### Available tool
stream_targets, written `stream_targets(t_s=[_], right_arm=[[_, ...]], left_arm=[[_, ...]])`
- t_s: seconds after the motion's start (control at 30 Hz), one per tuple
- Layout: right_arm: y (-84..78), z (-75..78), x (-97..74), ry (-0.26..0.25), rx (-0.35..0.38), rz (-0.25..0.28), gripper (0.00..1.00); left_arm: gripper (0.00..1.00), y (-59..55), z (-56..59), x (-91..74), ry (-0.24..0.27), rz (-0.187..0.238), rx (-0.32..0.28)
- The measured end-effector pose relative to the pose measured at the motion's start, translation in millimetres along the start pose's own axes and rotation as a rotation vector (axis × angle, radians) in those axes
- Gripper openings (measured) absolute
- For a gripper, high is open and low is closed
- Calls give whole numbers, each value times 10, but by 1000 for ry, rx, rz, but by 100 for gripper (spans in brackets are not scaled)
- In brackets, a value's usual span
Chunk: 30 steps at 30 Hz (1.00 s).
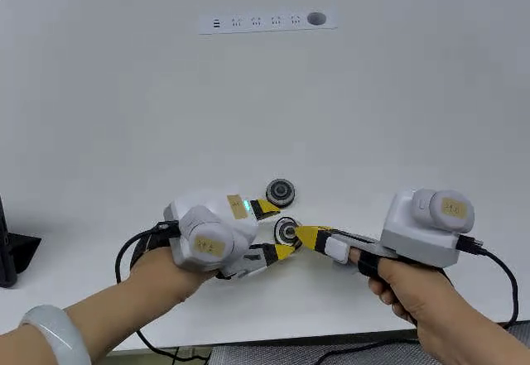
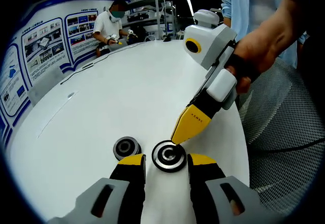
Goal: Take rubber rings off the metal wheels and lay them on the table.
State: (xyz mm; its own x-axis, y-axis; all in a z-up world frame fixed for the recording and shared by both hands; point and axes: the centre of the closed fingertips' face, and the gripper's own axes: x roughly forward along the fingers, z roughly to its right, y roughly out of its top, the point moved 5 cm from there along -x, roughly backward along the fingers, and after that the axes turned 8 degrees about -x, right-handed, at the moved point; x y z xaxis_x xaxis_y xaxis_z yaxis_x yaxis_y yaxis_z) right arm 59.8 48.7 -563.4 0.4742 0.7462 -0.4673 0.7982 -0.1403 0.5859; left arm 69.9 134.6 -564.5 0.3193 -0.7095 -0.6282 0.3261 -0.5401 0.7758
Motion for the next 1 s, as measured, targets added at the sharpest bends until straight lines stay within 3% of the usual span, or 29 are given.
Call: stream_targets(t_s=[0.33, 0.47, 1.0], right_arm=[[45, -59, -68, 16, 20, 30, 2], [87, -47, -111, 15, 30, 48, 2], [233, 228, -320, -59, 59, 113, 2]], left_arm=[[45, -70, -10, -38, 23, -1, -27], [44, -81, -12, -47, 24, 1, -30], [44, -134, -41, -71, 34, -1, -48]])
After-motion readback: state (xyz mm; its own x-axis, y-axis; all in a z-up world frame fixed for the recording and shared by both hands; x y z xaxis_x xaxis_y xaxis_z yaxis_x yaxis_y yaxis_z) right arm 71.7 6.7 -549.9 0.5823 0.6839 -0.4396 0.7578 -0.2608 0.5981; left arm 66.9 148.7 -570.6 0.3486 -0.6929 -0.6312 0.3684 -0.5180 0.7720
